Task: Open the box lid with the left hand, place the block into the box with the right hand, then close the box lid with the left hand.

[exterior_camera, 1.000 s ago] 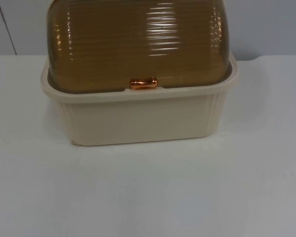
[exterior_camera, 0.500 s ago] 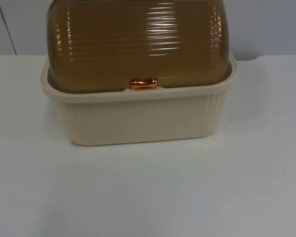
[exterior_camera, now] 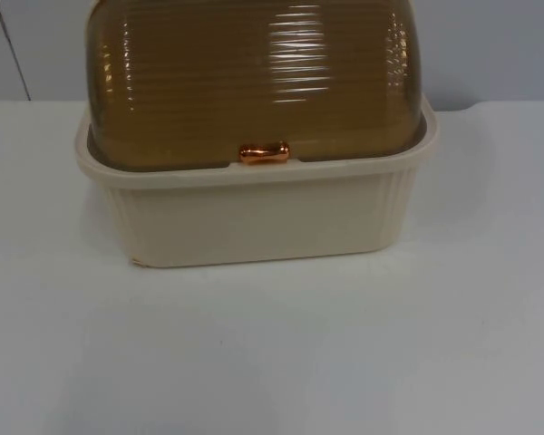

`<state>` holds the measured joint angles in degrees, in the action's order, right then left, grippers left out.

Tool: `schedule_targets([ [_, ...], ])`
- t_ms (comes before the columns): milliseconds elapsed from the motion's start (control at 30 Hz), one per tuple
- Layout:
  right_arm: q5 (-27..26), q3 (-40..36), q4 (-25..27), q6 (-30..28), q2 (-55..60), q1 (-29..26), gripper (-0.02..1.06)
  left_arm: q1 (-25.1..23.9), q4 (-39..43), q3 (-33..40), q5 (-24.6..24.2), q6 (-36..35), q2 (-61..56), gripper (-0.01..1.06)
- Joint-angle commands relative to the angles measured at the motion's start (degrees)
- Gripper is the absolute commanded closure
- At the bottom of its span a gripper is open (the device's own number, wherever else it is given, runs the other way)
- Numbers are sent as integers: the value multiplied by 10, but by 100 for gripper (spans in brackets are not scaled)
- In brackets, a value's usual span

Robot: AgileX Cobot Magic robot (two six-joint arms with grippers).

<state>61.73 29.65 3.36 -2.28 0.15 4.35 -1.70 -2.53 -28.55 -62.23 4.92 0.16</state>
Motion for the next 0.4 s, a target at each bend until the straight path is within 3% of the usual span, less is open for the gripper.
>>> schedule_targets([
  [0,1,-2,-2,2,-1,2,0,3,0,2,6,-6,-2,0],
  [200,1,-2,-2,2,-1,2,0,3,-11,2,6,-7,-2,0],
  [367,1,-2,-2,2,-1,2,0,3,10,2,6,-49,-2,0],
])
